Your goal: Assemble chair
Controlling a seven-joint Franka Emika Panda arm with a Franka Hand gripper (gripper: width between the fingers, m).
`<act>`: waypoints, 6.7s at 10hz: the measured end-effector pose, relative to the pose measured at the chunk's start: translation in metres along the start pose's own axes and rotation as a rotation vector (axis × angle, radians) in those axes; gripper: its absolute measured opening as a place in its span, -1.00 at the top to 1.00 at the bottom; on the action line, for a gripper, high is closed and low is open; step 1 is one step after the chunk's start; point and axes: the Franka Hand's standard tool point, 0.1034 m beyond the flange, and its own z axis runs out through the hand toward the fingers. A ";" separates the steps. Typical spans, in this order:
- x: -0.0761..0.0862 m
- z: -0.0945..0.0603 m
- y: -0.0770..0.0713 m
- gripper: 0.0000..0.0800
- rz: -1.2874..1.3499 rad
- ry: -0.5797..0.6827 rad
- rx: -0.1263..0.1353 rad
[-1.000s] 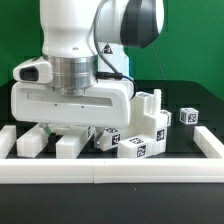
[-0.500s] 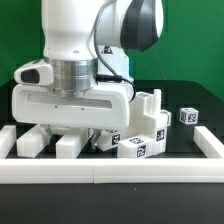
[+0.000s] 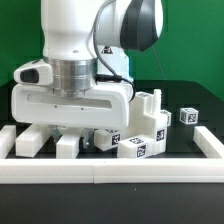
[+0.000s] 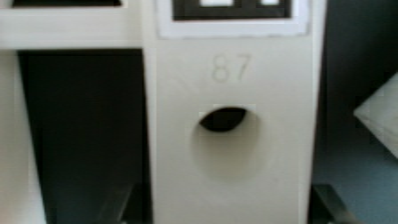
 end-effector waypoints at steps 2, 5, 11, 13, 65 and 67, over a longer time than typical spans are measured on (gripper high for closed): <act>0.000 0.000 0.000 0.28 0.000 0.000 0.000; 0.000 -0.007 0.005 0.28 0.002 -0.011 0.008; 0.001 -0.077 0.002 0.28 0.017 -0.040 0.079; 0.003 -0.095 0.008 0.28 0.027 -0.045 0.096; 0.005 -0.128 -0.123 0.28 0.771 -0.068 0.086; 0.005 -0.127 -0.122 0.28 0.772 -0.069 0.085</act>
Offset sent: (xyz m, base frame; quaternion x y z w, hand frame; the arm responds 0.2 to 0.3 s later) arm 0.0000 0.0000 0.0000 0.0000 0.0000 0.0000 1.0000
